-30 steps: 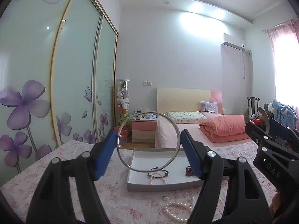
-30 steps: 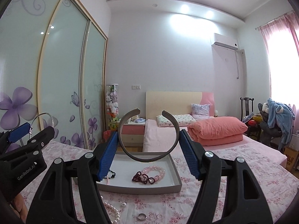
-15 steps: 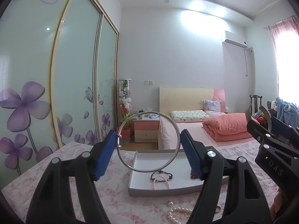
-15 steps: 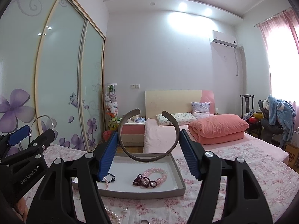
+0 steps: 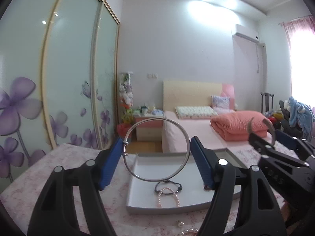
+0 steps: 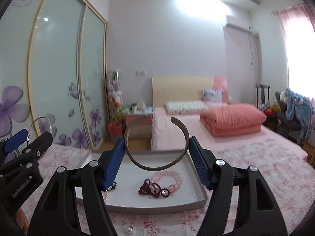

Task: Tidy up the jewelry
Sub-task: 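Lift the silver bangle with the left gripper while the right lifts the silver cuff into the tray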

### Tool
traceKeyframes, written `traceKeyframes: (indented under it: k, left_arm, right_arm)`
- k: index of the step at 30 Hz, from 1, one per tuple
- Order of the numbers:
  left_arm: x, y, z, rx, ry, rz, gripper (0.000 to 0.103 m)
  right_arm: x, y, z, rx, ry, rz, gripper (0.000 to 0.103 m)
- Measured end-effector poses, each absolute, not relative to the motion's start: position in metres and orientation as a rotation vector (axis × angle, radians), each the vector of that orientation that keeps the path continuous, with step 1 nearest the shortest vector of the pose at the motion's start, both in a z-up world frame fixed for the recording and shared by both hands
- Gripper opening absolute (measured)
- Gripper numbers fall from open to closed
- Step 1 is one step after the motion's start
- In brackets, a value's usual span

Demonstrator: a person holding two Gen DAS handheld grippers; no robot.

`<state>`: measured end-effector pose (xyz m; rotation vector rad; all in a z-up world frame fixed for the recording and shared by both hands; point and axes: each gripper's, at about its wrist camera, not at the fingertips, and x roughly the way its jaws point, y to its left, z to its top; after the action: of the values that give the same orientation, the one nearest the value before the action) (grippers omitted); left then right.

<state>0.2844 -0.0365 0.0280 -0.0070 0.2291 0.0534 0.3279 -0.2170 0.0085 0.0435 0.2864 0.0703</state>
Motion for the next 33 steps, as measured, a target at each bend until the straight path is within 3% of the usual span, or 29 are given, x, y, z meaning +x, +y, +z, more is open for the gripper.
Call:
traceKeyframes:
  k: [16, 20, 33]
  left_arm:
    - [0.374, -0.03, -0.027, -0.043, 0.473, -0.01, 0.069]
    - [0.385, -0.026, -0.035, -0.06, 0.537, -0.024, 0.07]
    - [0.374, -0.006, -0.017, -0.1, 0.511, -0.011, 0.072]
  right_arm:
    - [0.405, -0.214, -0.046, 0.121, 0.587, 0.11, 0.067]
    - [0.401, -0.216, -0.043, 0.124, 0.577, 0.109, 0.075]
    - [0.386, -0.238, -0.022, 0.154, 0.53, 0.071, 0.075]
